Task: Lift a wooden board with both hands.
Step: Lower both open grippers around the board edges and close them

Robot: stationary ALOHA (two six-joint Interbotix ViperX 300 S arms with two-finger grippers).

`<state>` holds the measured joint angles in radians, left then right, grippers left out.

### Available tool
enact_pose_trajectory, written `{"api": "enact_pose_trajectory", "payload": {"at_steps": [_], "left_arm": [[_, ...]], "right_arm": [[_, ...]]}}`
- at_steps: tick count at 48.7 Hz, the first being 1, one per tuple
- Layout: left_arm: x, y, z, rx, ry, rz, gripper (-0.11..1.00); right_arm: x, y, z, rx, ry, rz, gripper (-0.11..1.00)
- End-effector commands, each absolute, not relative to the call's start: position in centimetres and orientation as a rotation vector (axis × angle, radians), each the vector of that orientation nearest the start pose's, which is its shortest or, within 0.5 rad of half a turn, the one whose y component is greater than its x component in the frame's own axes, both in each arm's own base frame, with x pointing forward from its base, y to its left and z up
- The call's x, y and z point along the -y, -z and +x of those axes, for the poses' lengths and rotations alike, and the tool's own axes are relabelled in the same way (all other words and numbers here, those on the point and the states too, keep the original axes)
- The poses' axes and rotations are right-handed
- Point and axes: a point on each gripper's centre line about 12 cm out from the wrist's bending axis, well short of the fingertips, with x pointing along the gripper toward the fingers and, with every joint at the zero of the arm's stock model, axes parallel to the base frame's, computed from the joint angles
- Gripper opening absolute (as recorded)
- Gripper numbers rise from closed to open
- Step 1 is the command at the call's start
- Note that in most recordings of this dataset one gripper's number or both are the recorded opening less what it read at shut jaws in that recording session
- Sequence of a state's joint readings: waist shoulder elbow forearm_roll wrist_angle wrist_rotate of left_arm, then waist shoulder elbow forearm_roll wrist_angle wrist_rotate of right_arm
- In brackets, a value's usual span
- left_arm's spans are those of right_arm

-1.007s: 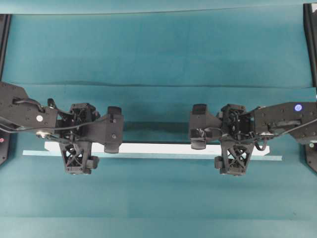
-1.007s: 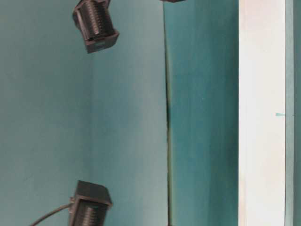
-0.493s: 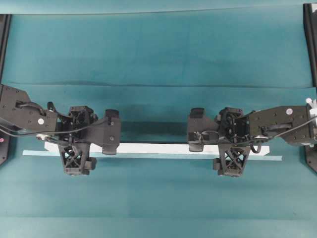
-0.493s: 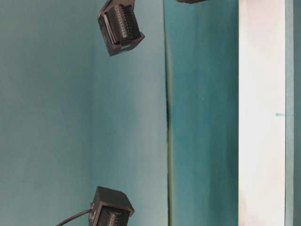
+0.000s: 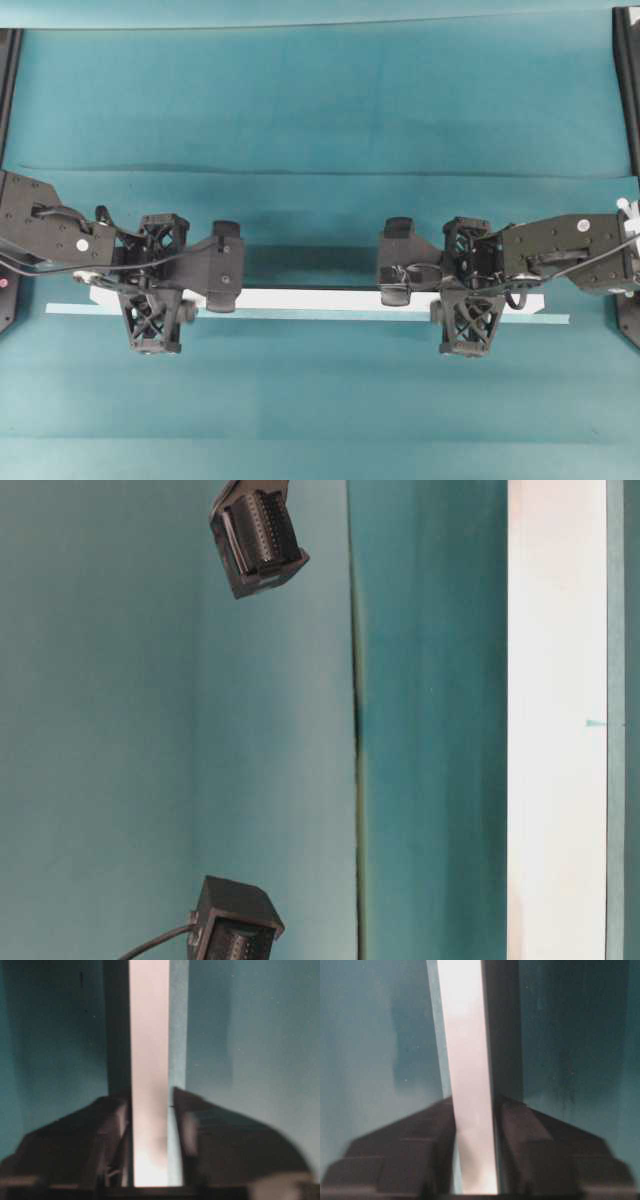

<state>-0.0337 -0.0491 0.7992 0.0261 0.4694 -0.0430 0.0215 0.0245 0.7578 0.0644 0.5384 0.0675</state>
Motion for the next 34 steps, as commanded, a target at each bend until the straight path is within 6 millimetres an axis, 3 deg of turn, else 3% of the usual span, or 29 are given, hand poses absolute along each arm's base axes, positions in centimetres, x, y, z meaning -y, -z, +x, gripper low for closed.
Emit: {"api": "enact_pose_trajectory", "payload": {"at_steps": [1,4,25,34], "left_arm": [[1.0,-11.8,30.8,-1.198,0.010,0.014,0.25],[1.0,-11.9,30.8,-1.195,0.010,0.014,0.17],[1.0,-12.0,30.9,-1.188,0.010,0.013,0.17],[0.9,-12.8,30.9,-1.169,0.008,0.012,0.17]], "right_arm": [[-1.2,-9.8,31.0,-1.326,0.035,0.114,0.24],[-1.2,-9.9,31.0,-1.328,0.033,0.113,0.21],[-1.2,-9.9,31.1,-1.329,0.032,0.113,0.21],[-1.0,-10.9,31.3,-1.332,0.037,0.121,0.21]]}}
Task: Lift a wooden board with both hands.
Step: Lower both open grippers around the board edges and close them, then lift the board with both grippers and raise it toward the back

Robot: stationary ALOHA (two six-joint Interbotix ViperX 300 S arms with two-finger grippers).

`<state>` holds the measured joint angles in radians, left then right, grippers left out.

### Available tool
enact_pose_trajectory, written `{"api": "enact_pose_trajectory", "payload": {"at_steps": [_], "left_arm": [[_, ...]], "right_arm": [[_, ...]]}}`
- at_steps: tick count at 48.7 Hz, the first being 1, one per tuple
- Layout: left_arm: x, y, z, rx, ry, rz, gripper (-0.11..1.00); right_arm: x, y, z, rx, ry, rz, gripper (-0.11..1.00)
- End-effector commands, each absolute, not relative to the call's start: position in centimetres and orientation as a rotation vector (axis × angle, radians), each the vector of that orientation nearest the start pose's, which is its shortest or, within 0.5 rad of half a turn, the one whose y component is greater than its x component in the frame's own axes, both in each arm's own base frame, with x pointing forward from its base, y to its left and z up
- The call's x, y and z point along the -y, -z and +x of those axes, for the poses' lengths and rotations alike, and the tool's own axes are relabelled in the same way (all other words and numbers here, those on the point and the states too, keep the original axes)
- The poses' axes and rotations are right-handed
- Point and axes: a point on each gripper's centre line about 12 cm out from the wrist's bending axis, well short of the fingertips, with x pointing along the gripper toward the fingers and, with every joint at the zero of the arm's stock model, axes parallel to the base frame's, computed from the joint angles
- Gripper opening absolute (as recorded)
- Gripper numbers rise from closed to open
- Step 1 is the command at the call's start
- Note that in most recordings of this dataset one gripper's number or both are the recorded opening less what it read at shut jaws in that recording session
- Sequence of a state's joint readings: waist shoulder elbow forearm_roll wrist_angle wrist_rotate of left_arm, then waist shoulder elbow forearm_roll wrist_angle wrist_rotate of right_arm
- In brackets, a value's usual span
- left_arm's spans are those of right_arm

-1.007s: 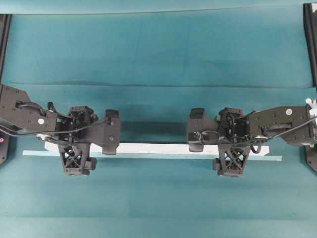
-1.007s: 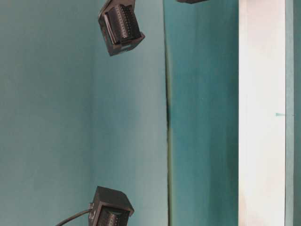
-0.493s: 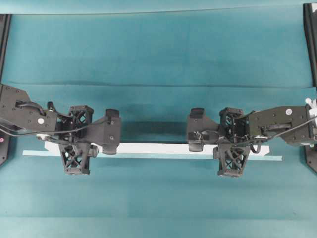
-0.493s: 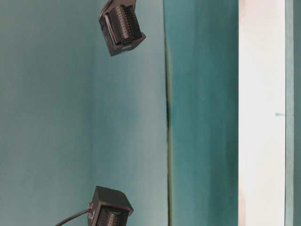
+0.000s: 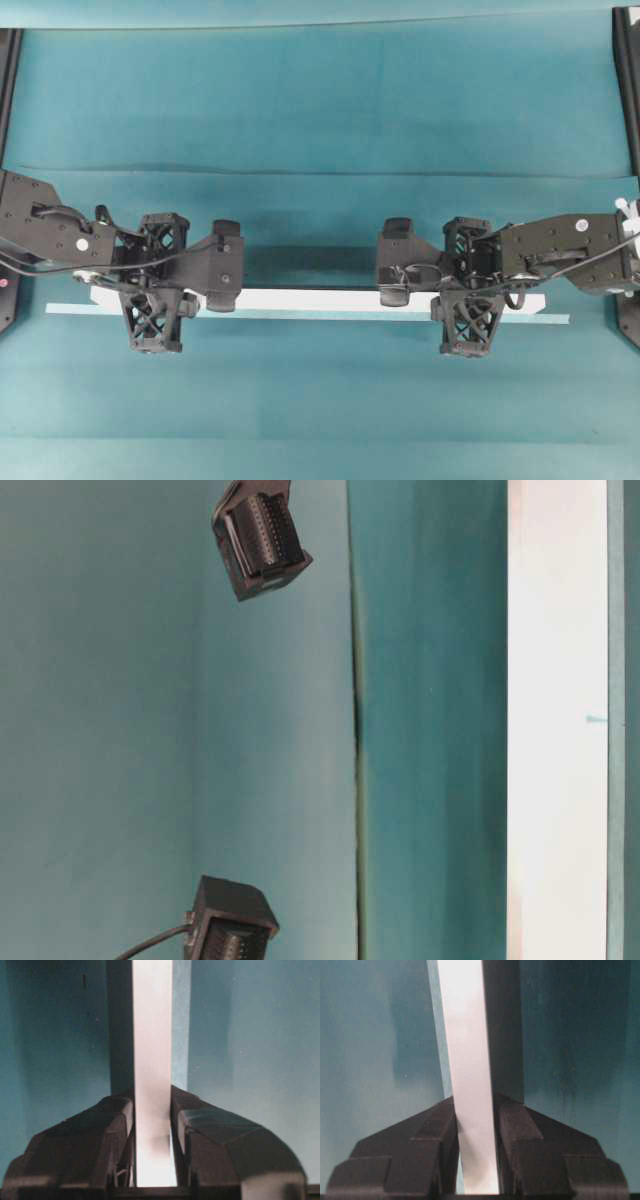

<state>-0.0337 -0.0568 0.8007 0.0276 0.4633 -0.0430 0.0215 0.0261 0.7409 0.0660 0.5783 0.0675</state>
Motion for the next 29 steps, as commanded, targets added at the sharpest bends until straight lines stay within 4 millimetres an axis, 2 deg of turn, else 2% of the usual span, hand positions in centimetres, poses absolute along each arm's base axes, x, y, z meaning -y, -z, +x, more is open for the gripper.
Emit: {"api": "enact_pose_trajectory", "payload": {"at_steps": [1,18,24,29], "left_arm": [[0.8,-13.0,30.9,-1.162,0.007,0.010,0.17],[0.7,-16.3,30.4,-1.194,0.004,0.017,0.17],[0.7,-18.3,30.8,-1.171,0.003,0.018,0.17],[0.6,-19.1,30.8,-1.185,-0.001,0.016,0.17]], "right_arm": [[-1.0,-11.1,31.3,-1.332,0.037,0.122,0.21],[-0.6,-14.7,31.4,-1.324,0.041,0.133,0.21],[-0.6,-16.5,31.7,-1.322,0.041,0.144,0.21],[-0.4,-18.2,31.9,-1.317,0.045,0.154,0.21]]}}
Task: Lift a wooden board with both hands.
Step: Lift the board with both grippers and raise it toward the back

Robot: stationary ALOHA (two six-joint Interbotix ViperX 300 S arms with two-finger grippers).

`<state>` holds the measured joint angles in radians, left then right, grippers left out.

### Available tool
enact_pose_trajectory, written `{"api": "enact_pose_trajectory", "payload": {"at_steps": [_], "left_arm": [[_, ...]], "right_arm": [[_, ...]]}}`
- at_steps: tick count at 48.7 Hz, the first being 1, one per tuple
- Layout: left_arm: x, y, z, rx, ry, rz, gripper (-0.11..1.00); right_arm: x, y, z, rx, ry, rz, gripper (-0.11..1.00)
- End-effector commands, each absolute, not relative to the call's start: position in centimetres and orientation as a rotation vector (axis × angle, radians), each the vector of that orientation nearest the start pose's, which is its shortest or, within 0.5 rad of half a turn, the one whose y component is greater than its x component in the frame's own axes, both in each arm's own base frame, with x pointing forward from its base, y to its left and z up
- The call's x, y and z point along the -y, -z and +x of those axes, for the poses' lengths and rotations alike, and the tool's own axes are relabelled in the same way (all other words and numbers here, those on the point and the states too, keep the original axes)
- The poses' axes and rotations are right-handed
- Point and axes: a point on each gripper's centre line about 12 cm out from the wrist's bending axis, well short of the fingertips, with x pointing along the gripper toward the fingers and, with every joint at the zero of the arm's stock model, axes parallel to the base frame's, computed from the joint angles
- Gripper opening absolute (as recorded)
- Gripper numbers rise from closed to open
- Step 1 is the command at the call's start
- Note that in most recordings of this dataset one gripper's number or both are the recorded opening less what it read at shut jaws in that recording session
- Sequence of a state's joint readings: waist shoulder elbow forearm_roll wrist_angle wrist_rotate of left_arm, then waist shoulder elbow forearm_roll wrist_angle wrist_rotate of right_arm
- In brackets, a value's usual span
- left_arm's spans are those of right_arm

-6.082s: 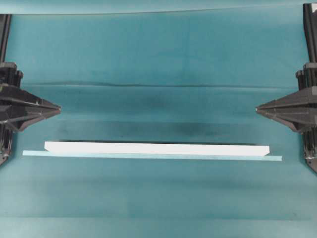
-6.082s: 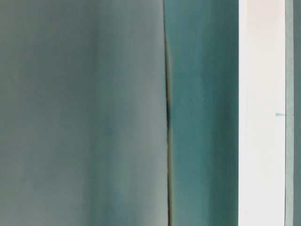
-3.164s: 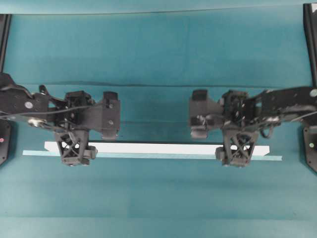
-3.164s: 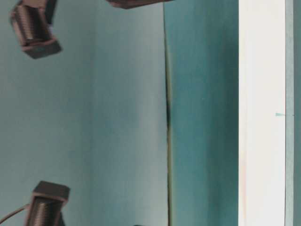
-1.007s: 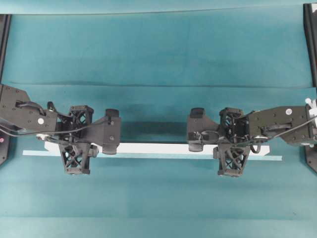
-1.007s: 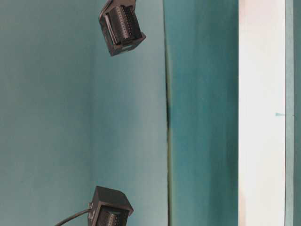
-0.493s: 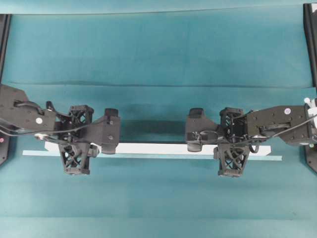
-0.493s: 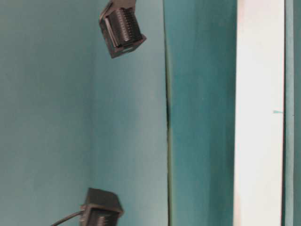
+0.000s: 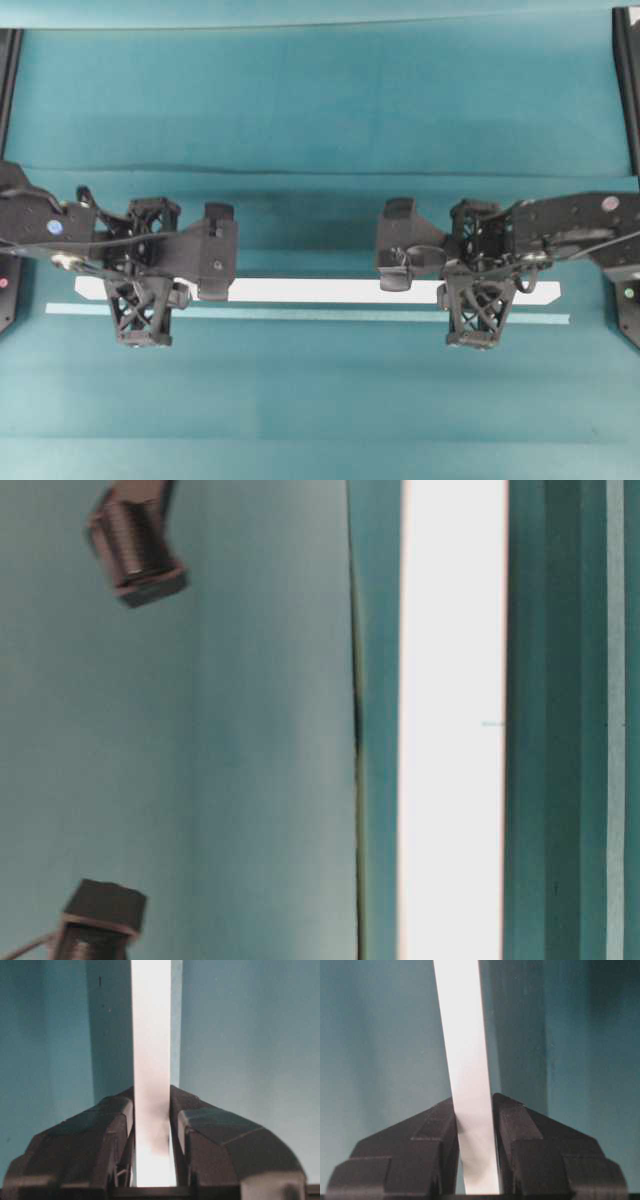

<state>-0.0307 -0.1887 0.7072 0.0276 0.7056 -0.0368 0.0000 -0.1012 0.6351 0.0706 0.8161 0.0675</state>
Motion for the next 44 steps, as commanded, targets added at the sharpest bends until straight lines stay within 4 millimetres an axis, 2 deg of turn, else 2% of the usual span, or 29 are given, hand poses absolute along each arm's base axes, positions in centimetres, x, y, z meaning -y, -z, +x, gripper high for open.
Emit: {"api": "enact_pose_trajectory", "payload": {"at_steps": [1,6,24,44], "left_arm": [[0.6,-19.3,30.8,-1.187,-0.002,0.015,0.17],[0.6,-20.3,30.8,-1.185,-0.006,0.011,0.17],[0.3,-26.3,30.8,-1.179,-0.017,0.007,0.17],[0.3,-29.5,31.0,-1.190,-0.020,0.005,0.17]], "right_arm": [[-0.4,-18.4,32.0,-1.317,0.046,0.155,0.21],[-0.3,-19.7,31.9,-1.334,0.044,0.157,0.21],[-0.3,-24.1,32.0,-1.343,0.037,0.156,0.21],[0.2,-28.9,32.3,-1.377,0.054,0.187,0.21]]}}
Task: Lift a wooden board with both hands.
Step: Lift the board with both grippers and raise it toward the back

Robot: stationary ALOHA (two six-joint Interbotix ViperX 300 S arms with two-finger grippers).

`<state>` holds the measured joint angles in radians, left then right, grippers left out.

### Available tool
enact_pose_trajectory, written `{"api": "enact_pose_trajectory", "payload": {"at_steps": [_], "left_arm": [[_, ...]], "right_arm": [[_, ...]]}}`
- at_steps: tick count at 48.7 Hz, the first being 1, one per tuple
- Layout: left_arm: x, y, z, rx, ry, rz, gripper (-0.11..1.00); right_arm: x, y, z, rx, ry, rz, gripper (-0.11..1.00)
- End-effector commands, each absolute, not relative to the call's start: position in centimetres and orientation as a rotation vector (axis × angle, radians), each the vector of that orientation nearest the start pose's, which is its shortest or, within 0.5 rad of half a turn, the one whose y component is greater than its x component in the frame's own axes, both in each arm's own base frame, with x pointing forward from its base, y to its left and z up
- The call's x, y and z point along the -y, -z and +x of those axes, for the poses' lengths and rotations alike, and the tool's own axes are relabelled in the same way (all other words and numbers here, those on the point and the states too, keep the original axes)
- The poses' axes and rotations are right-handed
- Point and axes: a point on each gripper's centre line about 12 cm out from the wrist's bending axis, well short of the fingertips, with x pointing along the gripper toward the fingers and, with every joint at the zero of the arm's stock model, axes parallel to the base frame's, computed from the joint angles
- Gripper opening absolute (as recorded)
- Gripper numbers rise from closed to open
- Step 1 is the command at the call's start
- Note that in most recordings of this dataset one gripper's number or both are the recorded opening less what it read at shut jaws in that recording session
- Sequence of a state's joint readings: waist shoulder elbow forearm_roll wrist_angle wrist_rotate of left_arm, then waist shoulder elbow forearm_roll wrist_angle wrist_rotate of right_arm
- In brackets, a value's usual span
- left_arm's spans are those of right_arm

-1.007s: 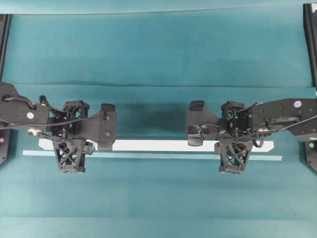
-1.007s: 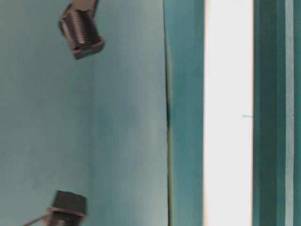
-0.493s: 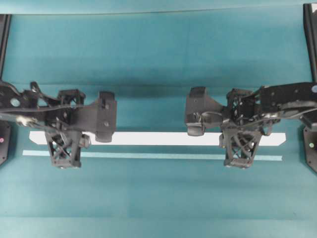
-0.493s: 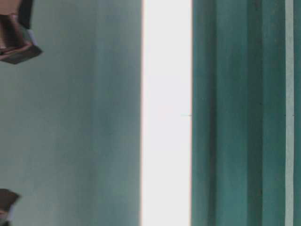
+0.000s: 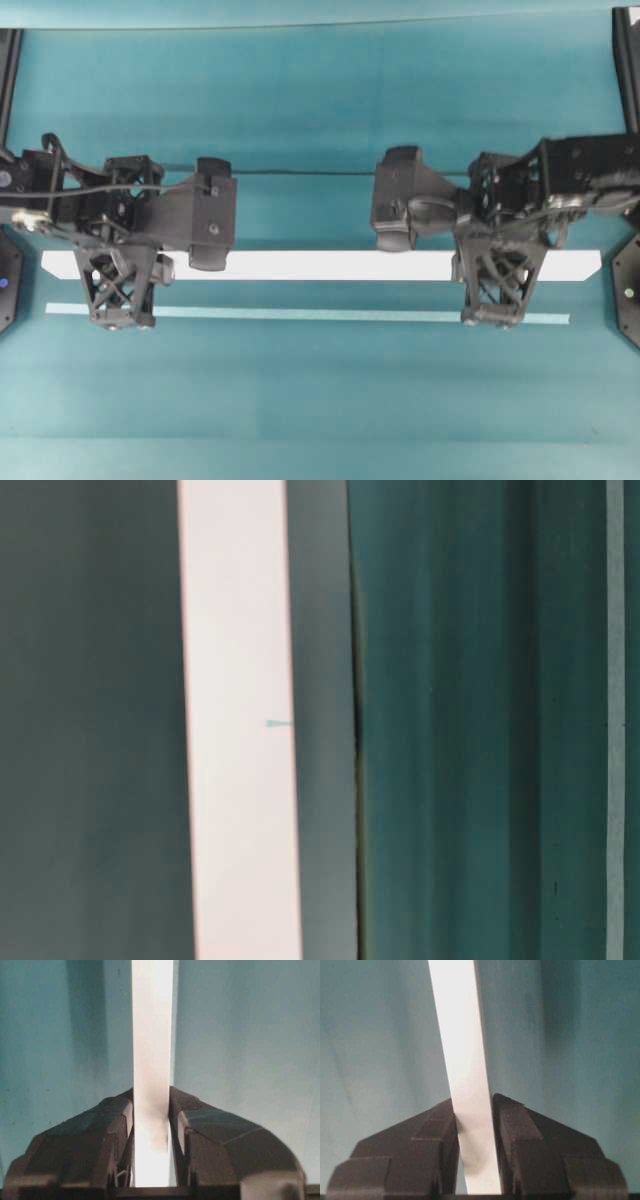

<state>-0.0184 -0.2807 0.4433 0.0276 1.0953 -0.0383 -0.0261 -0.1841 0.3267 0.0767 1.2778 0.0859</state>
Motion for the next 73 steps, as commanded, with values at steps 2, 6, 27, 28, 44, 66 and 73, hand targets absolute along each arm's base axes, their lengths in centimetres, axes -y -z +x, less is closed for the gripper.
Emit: {"api": "enact_pose_trajectory", "payload": {"at_steps": [2,6,27,28,44,66,73], "left_arm": [[0.3,-30.0,31.1,-1.187,-0.020,0.006,0.17],[0.3,-30.8,31.2,-1.184,-0.018,0.010,0.17],[0.0,-33.8,31.0,-1.202,-0.026,0.007,0.17],[0.0,-34.0,31.0,-1.201,-0.026,0.007,0.17],[0.0,-37.7,31.0,-1.179,-0.030,0.005,0.17],[0.0,-41.9,30.9,-1.177,-0.034,0.003,0.17],[-0.1,-43.0,30.8,-1.156,-0.035,0.003,0.17]], "right_arm": [[0.3,-29.0,32.2,-1.382,0.055,0.188,0.21],[0.3,-29.1,32.1,-1.382,0.056,0.189,0.21],[0.3,-32.1,31.8,-1.370,0.053,0.189,0.21],[0.3,-32.2,31.8,-1.368,0.055,0.191,0.21],[0.3,-35.5,31.7,-1.361,0.049,0.186,0.21],[0.5,-40.1,31.3,-1.330,0.068,0.205,0.21],[0.6,-41.9,31.2,-1.285,0.072,0.207,0.21]]}}
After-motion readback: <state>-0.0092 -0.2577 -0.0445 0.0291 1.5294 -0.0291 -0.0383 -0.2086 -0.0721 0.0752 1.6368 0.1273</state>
